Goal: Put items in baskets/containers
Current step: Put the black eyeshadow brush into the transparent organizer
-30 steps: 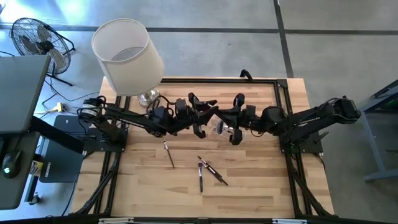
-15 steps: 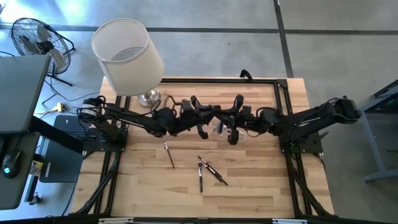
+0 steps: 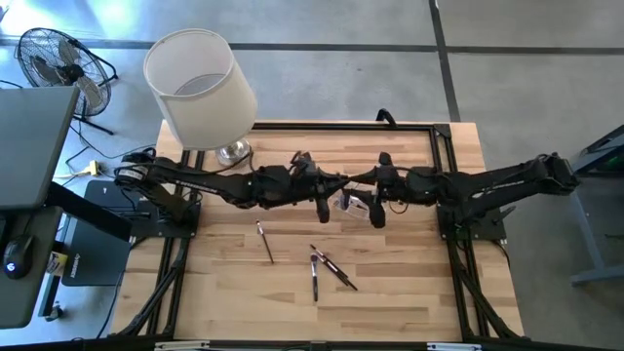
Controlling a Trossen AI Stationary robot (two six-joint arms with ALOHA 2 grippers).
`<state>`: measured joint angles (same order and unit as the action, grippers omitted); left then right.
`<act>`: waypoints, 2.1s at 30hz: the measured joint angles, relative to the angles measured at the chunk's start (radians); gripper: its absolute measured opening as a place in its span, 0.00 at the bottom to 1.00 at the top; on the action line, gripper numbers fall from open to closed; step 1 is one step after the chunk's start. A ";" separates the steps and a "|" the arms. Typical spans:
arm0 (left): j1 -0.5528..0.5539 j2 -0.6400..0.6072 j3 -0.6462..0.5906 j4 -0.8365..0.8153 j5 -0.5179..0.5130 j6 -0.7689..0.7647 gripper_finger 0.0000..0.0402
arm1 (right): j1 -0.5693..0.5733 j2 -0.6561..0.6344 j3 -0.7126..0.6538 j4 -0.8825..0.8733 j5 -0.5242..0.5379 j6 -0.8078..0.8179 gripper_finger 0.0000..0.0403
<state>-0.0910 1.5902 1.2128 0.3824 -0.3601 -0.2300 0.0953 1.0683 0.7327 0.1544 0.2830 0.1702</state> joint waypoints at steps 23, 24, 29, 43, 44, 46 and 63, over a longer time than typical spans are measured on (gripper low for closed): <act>0.000 0.013 0.137 -0.275 0.009 0.023 0.04 | -0.019 0.109 0.094 -0.024 -0.090 -0.075 0.30; 0.000 0.013 0.137 -0.274 0.009 0.023 0.04 | -0.019 0.110 0.094 -0.013 -0.087 -0.082 0.29; 0.000 0.013 0.137 -0.276 0.006 0.023 0.04 | -0.024 0.112 0.094 -0.007 -0.088 -0.092 0.17; -0.001 0.013 0.137 -0.277 -0.021 0.039 0.12 | -0.031 0.112 0.093 -0.011 -0.092 -0.081 0.04; -0.001 0.013 0.137 -0.277 -0.023 0.039 0.14 | -0.031 0.112 0.093 -0.012 -0.092 -0.081 0.04; -0.001 0.013 0.137 -0.278 -0.025 0.039 0.17 | -0.031 0.112 0.089 -0.011 -0.091 -0.078 0.04; -0.001 -0.140 0.136 -0.486 -0.048 0.030 0.25 | -0.031 0.110 0.088 -0.274 0.127 0.065 0.05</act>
<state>-0.0919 1.4504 1.3489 -0.1033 -0.4085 -0.1996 0.0639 1.1782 0.8211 -0.1200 0.4103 0.2353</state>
